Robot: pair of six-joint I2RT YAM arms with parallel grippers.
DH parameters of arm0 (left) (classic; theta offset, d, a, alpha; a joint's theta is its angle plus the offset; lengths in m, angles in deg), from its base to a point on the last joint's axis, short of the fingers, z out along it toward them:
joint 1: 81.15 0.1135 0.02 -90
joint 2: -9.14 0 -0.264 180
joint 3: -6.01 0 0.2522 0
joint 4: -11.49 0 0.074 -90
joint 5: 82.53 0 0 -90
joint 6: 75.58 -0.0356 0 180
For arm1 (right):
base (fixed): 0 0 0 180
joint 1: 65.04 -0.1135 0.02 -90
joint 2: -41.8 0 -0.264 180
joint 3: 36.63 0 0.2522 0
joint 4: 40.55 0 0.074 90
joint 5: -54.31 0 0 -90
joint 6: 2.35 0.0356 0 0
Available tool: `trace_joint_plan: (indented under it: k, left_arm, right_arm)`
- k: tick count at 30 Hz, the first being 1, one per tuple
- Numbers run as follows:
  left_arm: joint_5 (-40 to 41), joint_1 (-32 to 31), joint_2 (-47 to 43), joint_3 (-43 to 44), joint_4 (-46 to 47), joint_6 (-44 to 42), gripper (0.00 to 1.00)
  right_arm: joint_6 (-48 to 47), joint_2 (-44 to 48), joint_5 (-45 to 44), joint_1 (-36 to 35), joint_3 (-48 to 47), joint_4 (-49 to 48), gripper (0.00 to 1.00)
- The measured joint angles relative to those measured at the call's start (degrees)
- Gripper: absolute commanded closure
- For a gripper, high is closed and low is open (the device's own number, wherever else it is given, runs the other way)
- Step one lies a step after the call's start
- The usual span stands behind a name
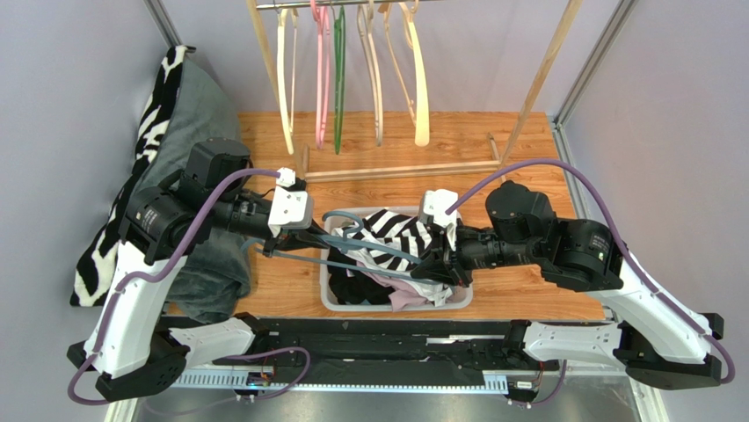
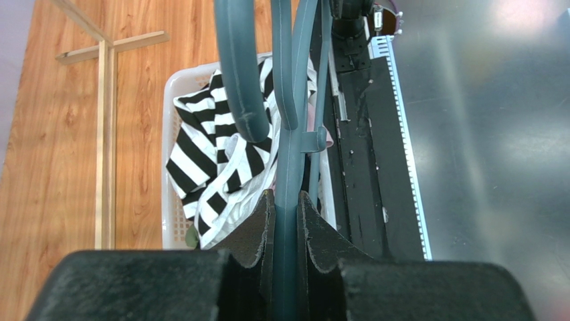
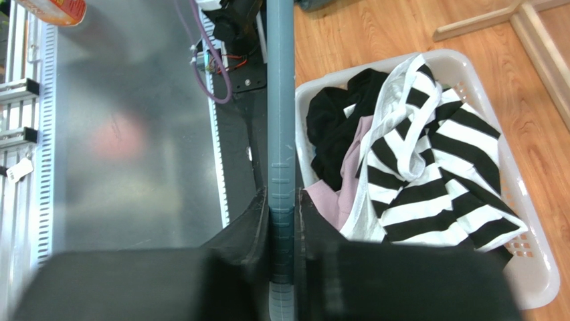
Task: Remove the tank top from the hanger
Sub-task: Place the hanger at the clothesline.
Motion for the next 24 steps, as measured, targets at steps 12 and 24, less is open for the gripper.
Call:
trace_joint_plan:
  k: [12, 24]
  left_arm:
    - [0.85, 0.02, 1.44, 5.2, 0.13, 2.05, 0.22]
    - [26.08, 0.37, -7.17, 16.48, 2.21, 8.87, 0.23]
  right_arm:
    - [1.62, -2.71, -0.92, -0.24, -8.48, 6.84, 1.0]
    - [4.17, -0.26, -7.78, -0.24, -22.75, 10.51, 1.0]
